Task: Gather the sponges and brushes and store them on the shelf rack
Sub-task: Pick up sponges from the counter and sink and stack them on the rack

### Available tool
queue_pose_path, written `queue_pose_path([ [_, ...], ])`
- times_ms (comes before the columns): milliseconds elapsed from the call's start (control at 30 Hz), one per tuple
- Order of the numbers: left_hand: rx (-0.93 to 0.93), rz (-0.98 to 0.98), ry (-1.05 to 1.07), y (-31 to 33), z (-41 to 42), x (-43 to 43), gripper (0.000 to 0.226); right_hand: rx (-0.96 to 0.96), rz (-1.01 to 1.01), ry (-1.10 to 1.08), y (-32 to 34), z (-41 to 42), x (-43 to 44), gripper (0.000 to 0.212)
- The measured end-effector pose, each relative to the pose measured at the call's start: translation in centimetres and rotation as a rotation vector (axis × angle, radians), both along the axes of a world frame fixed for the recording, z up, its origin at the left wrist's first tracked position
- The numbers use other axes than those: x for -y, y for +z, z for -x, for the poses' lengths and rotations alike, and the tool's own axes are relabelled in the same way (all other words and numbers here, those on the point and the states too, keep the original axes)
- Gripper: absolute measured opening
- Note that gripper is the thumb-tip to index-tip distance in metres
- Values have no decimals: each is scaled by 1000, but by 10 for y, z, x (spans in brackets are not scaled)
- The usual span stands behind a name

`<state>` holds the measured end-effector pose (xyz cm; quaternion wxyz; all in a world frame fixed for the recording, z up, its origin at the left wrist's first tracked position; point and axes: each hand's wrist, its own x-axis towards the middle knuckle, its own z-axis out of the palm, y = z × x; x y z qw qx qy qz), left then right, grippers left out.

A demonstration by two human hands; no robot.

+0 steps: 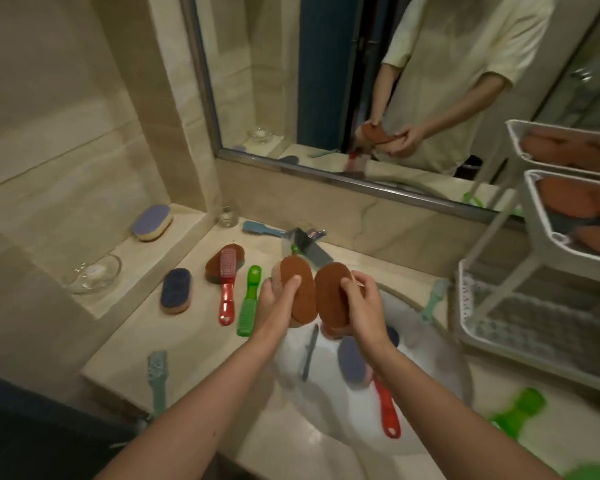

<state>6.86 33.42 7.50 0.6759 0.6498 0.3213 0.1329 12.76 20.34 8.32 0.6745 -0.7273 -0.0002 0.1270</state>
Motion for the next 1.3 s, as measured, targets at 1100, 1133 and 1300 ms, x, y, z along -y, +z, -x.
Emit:
queue_pose_path([
  [1100, 384, -141, -312, 185, -125, 248, 52, 640, 310, -50, 169, -74, 275, 104],
  [1133, 404, -161, -343, 188, -126, 253, 53, 644, 326, -61, 171, -78, 280, 99],
  [1300, 363, -225, -520, 196, -144, 274, 83, 619, 319, -140, 178, -101, 310, 74],
])
